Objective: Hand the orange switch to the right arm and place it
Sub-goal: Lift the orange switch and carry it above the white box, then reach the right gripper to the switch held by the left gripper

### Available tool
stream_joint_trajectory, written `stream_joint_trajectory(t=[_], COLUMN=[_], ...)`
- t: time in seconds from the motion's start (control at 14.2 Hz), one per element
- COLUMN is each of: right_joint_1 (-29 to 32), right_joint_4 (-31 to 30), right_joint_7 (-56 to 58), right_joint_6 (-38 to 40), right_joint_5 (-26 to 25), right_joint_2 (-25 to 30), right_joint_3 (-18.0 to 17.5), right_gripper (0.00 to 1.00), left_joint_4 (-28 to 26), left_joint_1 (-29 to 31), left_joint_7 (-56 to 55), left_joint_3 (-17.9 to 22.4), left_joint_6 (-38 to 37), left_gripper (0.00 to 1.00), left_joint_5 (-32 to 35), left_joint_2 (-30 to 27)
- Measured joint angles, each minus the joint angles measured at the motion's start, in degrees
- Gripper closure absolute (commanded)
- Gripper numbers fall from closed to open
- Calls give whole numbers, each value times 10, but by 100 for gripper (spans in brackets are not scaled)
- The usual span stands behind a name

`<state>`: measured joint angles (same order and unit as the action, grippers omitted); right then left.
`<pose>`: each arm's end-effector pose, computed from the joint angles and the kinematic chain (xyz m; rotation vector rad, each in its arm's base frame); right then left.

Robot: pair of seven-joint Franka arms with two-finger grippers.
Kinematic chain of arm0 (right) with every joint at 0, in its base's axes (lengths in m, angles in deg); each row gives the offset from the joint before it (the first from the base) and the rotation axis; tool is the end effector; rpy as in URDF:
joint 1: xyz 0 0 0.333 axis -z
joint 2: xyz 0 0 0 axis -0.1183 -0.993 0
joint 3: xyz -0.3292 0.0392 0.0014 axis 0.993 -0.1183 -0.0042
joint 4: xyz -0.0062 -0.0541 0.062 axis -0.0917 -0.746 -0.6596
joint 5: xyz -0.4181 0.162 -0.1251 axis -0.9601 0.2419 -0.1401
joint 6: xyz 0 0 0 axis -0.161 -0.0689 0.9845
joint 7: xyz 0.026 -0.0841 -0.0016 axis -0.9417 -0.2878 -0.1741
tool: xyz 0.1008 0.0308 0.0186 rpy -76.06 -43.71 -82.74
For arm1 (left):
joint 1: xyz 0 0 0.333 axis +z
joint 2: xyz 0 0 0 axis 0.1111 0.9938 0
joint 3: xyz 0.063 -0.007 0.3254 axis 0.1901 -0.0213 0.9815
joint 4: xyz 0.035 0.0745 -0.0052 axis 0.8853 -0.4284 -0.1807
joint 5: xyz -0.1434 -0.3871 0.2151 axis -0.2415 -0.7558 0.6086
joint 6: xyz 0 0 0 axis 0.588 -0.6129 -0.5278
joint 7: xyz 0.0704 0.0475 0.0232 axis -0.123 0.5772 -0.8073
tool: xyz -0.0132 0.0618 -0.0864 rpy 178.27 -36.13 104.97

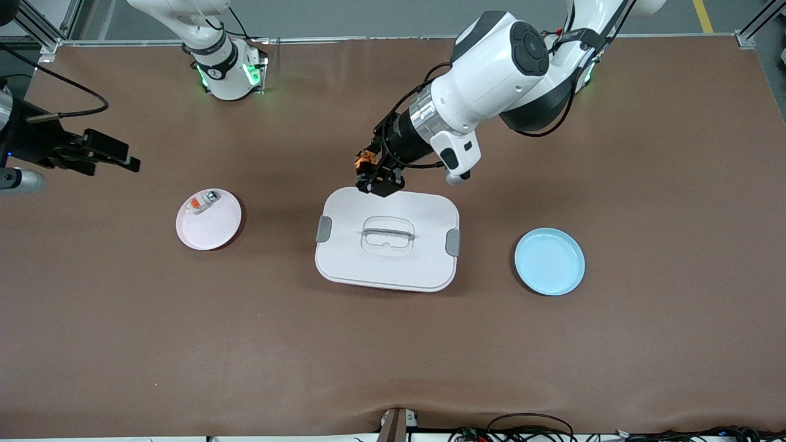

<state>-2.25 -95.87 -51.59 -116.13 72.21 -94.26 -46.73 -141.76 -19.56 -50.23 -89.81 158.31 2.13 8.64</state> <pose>0.6450 0.0428 0.6382 -2.8224 0.1030 0.1244 0.5683 -0.5283 0.5283 1.8471 1.7542 -0.5658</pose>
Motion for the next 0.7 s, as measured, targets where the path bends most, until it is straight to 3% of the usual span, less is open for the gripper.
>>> stream_joint_trajectory(t=[0.42, 0.56, 0.7], right_joint_1=[-15, -39, -85], right_joint_4=[-140, -206, -260], right_joint_7=[-32, -35, -51], right_joint_6=[-144, -212, -291], right_joint_5=[202, 264, 293], right_joint_2=[75, 121, 156], right_joint_3=[-3, -5, -7], right_gripper=[0, 0, 0], left_joint_4=[1, 1, 1], left_joint_1=[0, 0, 0], left_joint_7=[0, 0, 0], left_joint_3=[2, 3, 3], left_joint_6=[0, 0, 0], left_gripper=[65, 65, 65], left_joint_5=[0, 0, 0], left_joint_2=[0, 0, 1])
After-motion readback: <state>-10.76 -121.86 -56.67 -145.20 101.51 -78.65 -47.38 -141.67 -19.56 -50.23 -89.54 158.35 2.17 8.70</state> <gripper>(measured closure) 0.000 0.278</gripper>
